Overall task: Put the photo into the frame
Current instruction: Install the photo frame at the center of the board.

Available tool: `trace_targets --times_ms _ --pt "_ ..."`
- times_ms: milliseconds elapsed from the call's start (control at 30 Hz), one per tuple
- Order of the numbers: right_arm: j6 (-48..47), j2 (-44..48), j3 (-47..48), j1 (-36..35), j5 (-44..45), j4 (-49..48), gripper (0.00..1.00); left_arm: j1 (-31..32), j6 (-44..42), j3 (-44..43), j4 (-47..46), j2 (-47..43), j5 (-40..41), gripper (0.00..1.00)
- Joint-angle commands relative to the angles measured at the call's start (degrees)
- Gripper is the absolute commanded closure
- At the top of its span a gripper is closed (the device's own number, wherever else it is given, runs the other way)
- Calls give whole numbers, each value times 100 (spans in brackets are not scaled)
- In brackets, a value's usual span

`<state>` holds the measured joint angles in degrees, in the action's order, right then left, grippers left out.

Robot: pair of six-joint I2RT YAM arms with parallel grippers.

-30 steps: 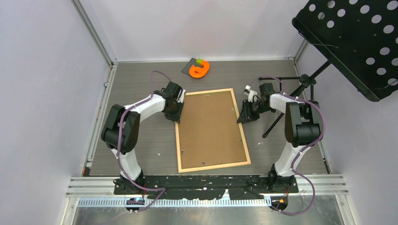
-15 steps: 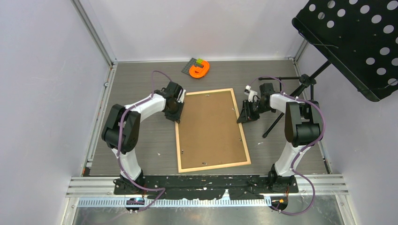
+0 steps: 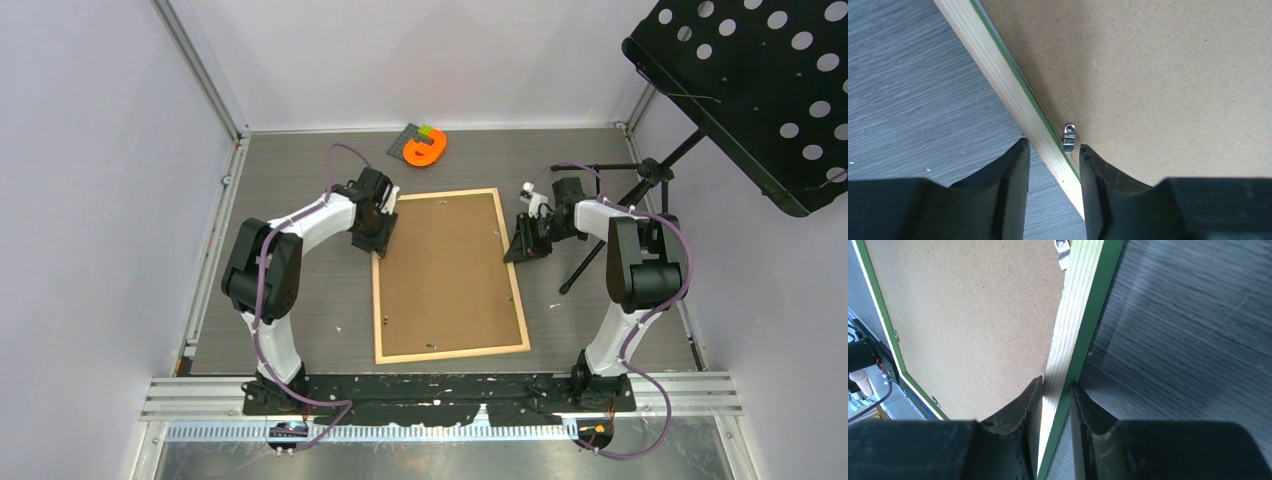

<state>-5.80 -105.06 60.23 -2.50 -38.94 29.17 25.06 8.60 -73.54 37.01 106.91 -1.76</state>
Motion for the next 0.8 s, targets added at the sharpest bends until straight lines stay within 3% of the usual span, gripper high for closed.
trace_targets --times_ms 0,233,433,767 --pt "-53 -85 31 -38 -149 52 94 -66 -45 -226 -107 -139 -246 58" --pt "-44 -87 25 -37 -149 54 94 -106 -69 -234 -124 -92 -252 59" --pt "-48 -87 20 -35 -155 54 94 -170 -60 -219 -158 56 -127 68" --pt "-53 -94 28 -24 -170 48 94 -186 -43 -92 -203 121 -230 69"
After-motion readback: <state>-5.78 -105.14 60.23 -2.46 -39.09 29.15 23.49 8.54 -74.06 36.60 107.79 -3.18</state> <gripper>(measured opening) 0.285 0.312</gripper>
